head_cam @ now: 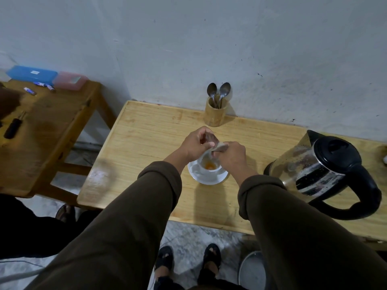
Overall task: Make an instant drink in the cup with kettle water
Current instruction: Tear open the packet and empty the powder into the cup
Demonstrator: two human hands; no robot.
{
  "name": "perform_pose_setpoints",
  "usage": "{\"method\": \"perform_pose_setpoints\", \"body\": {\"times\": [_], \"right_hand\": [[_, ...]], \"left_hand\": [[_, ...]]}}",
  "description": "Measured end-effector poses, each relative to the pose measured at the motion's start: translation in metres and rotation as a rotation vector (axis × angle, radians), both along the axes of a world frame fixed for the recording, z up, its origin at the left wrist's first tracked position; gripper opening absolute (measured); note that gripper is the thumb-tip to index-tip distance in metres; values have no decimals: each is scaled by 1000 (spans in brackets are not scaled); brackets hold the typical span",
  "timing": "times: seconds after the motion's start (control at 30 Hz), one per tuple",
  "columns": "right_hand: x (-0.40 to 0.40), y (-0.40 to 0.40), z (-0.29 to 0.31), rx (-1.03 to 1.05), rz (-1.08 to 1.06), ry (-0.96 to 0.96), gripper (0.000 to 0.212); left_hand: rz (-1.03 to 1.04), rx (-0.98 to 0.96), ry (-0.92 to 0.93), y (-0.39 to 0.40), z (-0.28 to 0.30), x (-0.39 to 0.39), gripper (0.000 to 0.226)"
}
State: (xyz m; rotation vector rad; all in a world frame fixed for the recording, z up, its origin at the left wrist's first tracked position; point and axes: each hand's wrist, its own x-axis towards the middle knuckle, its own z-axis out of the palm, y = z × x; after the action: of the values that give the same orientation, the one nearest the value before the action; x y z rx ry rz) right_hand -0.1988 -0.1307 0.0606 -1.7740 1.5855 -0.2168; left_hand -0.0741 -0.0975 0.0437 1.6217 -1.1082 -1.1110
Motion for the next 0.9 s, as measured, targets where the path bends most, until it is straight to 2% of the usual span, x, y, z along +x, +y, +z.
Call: {"method": "perform_pose_setpoints", "body": {"times": [0.07, 0.1, 0.23, 0.5, 0.7, 0.9], "right_hand": [[-2, 0, 2, 16, -26, -10, 28], [-3, -1, 2, 13, -9, 5, 30], [-3, 0, 9, -26, 75, 22, 14], [2, 0, 4, -34, 1, 21, 29], [1, 4, 7, -62, 30, 39, 25], [-2, 6, 7, -71, 67, 78, 6]], "left_hand": [[17, 38, -68, 0, -1, 3, 22], [28, 45, -101, 0, -2, 4, 21], [93, 19, -190, 3, -1, 4, 17], [69, 33, -237, 7, 2, 0, 17], [89, 26, -244, 12, 1, 3, 16], [116, 56, -256, 17, 0, 6, 7]]}}
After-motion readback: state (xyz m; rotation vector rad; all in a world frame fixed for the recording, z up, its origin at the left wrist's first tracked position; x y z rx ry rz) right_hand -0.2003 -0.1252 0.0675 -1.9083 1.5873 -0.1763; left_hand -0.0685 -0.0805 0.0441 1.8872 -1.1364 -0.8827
